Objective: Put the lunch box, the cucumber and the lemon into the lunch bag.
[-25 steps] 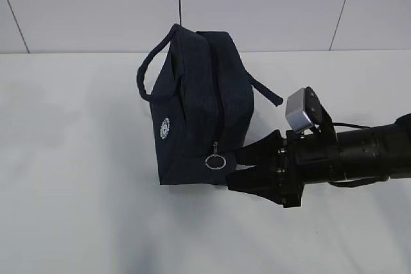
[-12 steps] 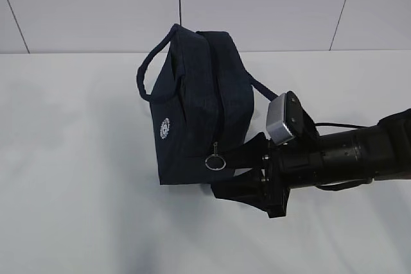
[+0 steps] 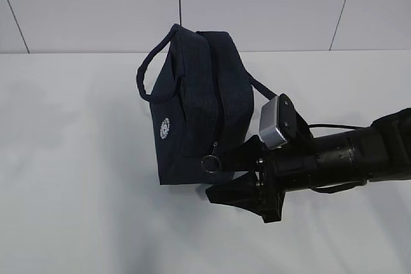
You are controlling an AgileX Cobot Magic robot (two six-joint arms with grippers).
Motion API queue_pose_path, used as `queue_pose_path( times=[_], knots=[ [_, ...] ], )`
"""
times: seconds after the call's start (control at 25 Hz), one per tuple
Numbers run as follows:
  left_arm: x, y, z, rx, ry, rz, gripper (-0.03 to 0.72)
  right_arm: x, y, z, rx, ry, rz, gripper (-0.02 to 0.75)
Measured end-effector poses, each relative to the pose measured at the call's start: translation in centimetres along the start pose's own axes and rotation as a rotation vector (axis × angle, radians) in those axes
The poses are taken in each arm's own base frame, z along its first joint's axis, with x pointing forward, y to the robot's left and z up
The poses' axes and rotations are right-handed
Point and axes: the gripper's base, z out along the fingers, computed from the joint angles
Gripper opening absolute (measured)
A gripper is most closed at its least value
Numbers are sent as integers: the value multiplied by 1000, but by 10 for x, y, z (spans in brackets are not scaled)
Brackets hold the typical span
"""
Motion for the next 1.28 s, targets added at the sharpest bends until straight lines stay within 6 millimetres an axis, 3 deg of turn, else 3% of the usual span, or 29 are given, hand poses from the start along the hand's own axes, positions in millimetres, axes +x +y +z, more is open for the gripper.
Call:
queue_pose_path(
  times=[0.28,0.68,0.92,1.28],
  knots=[
    [0,0,0,-1,0,2,309,-2,2,3,-12,-5,-5,509],
    [0,0,0,-1,0,2,309,7,-11,15,-28,-12,70,501],
    [0,0,0,-1,0,2,309,-1,-11,15,-62,-69,70,389],
    [0,0,0,0,2,2,309,-2,-12,15,-64,-72,83,296]
  ],
)
